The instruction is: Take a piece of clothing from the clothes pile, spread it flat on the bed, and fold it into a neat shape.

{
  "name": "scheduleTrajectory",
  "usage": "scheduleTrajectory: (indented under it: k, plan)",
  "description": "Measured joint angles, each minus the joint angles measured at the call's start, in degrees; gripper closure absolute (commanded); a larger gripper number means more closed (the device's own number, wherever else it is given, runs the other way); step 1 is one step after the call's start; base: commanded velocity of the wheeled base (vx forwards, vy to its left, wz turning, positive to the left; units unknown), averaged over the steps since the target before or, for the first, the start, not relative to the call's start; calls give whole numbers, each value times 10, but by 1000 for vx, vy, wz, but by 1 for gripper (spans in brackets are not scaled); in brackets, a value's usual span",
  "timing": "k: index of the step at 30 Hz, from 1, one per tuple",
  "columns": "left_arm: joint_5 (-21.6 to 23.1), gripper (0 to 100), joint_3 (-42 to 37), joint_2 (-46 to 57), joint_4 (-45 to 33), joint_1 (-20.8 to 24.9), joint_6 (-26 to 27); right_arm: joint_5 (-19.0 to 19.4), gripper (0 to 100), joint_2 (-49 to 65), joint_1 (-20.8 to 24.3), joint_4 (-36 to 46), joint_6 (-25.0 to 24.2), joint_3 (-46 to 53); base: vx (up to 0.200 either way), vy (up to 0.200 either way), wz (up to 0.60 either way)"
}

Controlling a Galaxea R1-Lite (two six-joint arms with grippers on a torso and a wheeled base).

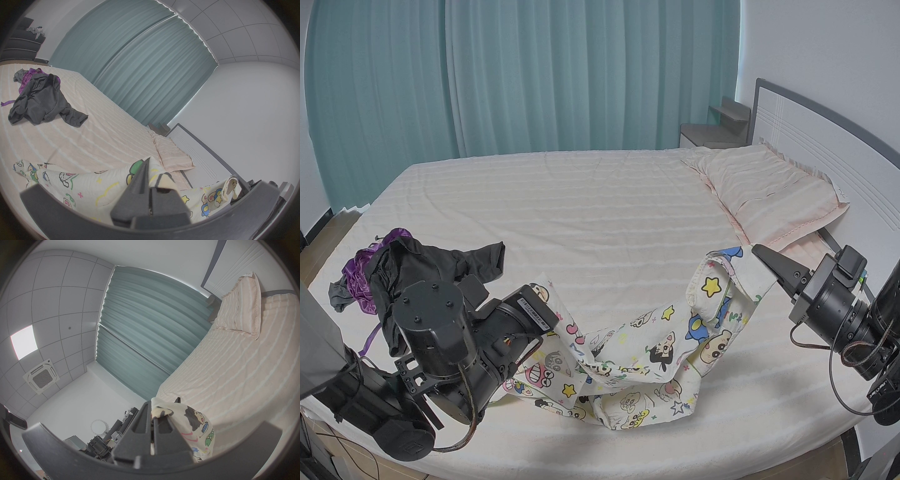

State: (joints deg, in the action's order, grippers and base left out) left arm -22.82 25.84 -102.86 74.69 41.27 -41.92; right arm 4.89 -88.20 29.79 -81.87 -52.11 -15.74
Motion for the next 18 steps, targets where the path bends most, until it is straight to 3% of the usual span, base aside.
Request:
scheduleTrajectory:
  k: [18]
  plan:
    - [-10, 100, -1, 31, 0, 1, 2, 2, 100, 21, 2, 0, 16, 3, -200, 0, 0]
